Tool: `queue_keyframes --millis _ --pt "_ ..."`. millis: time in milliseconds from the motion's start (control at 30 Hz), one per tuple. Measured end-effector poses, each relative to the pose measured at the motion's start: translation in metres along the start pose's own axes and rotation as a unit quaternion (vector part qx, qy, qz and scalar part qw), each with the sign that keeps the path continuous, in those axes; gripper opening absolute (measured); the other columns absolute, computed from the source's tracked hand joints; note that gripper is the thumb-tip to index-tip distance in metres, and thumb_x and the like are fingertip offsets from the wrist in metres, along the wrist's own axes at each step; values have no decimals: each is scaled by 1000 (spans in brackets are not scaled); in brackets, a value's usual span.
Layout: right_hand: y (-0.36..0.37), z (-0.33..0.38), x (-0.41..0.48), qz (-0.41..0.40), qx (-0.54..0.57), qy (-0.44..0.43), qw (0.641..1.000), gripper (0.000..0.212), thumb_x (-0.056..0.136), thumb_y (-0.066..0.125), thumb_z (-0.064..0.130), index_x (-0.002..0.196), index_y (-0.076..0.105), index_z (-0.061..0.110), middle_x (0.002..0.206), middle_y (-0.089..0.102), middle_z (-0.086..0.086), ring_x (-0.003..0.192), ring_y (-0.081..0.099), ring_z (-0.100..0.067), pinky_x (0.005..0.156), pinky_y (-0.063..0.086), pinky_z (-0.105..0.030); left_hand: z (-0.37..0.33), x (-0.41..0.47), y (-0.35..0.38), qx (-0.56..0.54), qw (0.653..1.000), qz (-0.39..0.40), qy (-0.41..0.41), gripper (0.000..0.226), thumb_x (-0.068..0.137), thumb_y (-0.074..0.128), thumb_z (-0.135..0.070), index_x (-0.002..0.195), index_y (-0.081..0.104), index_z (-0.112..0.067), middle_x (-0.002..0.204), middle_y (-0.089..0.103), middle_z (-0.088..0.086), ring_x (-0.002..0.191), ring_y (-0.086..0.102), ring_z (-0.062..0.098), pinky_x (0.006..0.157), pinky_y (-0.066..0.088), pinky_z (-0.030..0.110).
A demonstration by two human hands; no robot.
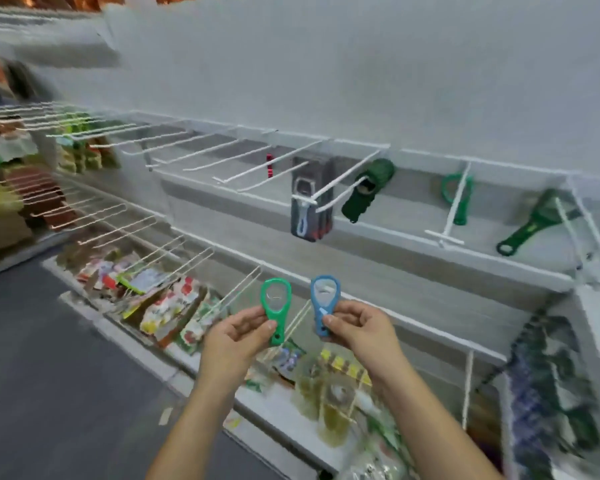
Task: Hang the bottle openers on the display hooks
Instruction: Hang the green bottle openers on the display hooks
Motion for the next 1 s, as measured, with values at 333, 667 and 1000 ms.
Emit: queue_keyframes --millis 333,667,1000 --pt "-34 16 -49 -228 8 -18 973 11 90 67 -2 96 71 6 91 77 -16 87 75 -29 80 62 -38 -8 51 60 -23 979 202 -28 30 81 71 9 102 71 -13 87 77 5 76 72 13 65 59 21" --pt "-60 35 -80 -266 3 -62 962 13 90 68 1 97 72 11 90 78 -9 86 75 -23 79 62 -36 -16 22 100 -19 966 259 -12 29 82 72 8 94 71 -19 85 77 4 80 72 19 70 62 26" --pt "-67 54 -83 -245 -4 -83 966 14 90 68 3 102 71 10 91 78 -9 89 76 -25 82 61 -38 -29 11 107 -23 966 258 5 29 82 73 4 97 72 -21 91 78 6 84 74 17 67 59 21"
Point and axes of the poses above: each hand's wrist, its own x-axis towards the middle knuckle, its own y-axis out of the palm, z = x × y, the point moved 1 cm from there along x, towards the middle knuckle
